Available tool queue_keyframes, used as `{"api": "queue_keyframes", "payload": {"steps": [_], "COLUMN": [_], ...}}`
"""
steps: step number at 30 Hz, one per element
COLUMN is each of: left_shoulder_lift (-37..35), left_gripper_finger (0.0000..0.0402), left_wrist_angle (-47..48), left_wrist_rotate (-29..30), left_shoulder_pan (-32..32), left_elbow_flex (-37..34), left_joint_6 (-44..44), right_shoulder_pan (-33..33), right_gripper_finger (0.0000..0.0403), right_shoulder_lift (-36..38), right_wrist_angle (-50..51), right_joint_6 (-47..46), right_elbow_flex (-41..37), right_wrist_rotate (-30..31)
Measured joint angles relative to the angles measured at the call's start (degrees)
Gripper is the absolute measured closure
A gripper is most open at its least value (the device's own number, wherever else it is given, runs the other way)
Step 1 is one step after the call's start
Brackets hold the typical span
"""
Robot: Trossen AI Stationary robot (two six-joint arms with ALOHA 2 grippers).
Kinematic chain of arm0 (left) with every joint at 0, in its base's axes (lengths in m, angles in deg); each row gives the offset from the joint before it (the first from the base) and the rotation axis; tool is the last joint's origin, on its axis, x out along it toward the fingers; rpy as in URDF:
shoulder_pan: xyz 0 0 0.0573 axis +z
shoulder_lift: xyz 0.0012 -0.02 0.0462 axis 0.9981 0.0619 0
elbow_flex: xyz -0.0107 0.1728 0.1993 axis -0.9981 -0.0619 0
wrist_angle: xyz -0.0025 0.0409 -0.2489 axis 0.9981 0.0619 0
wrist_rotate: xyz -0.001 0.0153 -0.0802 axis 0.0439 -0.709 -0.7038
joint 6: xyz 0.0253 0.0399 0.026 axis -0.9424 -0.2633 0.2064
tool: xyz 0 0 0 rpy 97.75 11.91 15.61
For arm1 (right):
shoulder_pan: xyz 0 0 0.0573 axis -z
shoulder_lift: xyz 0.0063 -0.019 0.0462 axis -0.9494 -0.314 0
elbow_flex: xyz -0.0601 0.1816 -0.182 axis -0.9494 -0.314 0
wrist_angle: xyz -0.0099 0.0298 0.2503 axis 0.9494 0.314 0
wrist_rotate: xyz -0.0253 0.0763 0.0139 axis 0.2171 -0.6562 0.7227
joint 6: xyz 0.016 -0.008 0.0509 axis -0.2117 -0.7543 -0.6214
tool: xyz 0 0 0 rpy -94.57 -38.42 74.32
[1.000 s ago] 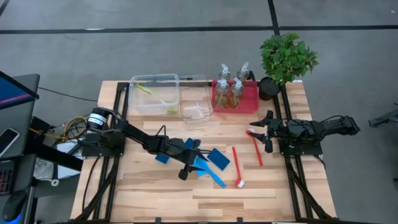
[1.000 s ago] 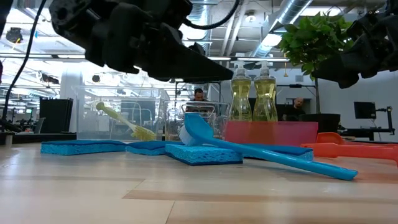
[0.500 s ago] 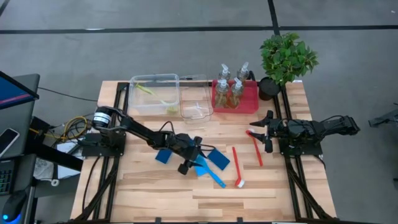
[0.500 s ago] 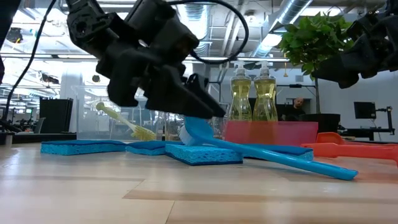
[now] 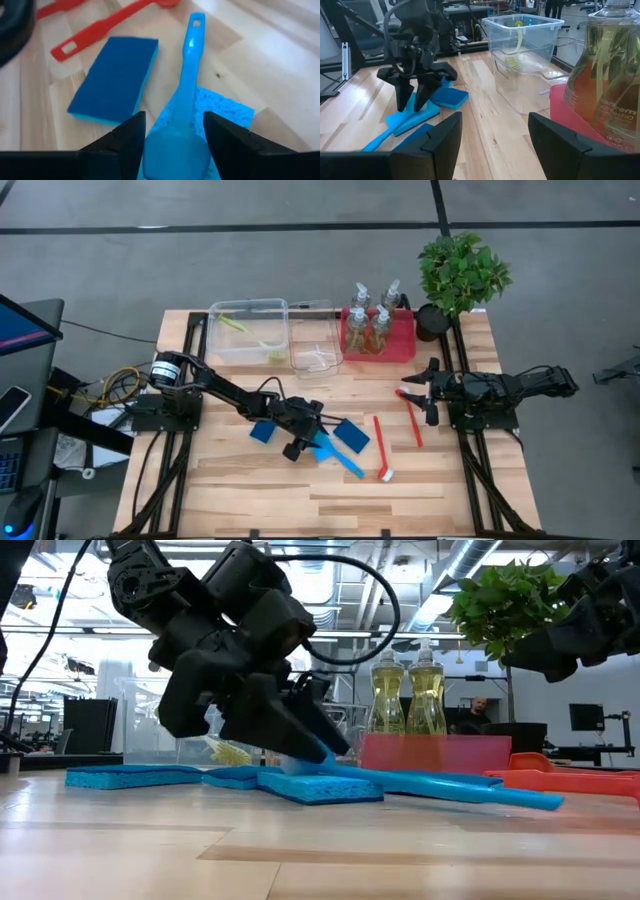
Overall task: Pick & Place Kitchen Sink Supplies
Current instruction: Put the blue dish brush into the white bin
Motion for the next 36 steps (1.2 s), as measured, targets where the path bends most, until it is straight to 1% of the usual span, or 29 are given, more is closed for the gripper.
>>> {"api": "queue_keyframes", "payload": {"steps": [9,13,21,23,27,30,34,36], "left_shoulder_lift": [-0.1,-0.2,-0.2,-0.1,-0.1,-1.0,-4.3,-6.2], "left_gripper_finger": [0.0202,0.0202,0.0229,0.0228,0.021,0.0209,0.0227,0.0227], "left_wrist_angle": [5.8,6.7,6.3,6.1,5.4,5.5,5.3,5.2], "left_wrist_rotate": [3.9,4.3,4.4,4.5,4.6,4.8,4.8,4.7], "left_shoulder_pan": [0.0,0.0,-0.1,-0.1,-0.1,-0.6,-1.5,-1.6], "left_elbow_flex": [0.0,0.1,0.0,0.0,0.0,-0.1,-0.2,-0.2], "left_joint_6": [0.0,0.6,0.7,1.0,2.1,2.1,2.2,2.5], "right_shoulder_pan": [0.0,0.0,0.0,0.0,0.0,0.0,0.0,0.0], "right_gripper_finger": [0.0182,0.0182,0.0182,0.0182,0.0182,0.0182,0.0182,0.0182], "right_shoulder_lift": [0.0,0.0,0.0,0.0,0.0,0.0,0.0,0.0], "right_wrist_angle": [0.0,0.0,0.1,0.1,0.1,0.1,0.1,0.1], "right_joint_6": [0.0,0.0,0.0,0.0,0.0,0.0,0.0,0.0], "right_elbow_flex": [0.0,0.0,0.0,0.0,0.0,0.0,0.0,0.0], "right_wrist_rotate": [0.0,0.0,0.0,0.0,0.0,0.0,0.0,0.0]}}
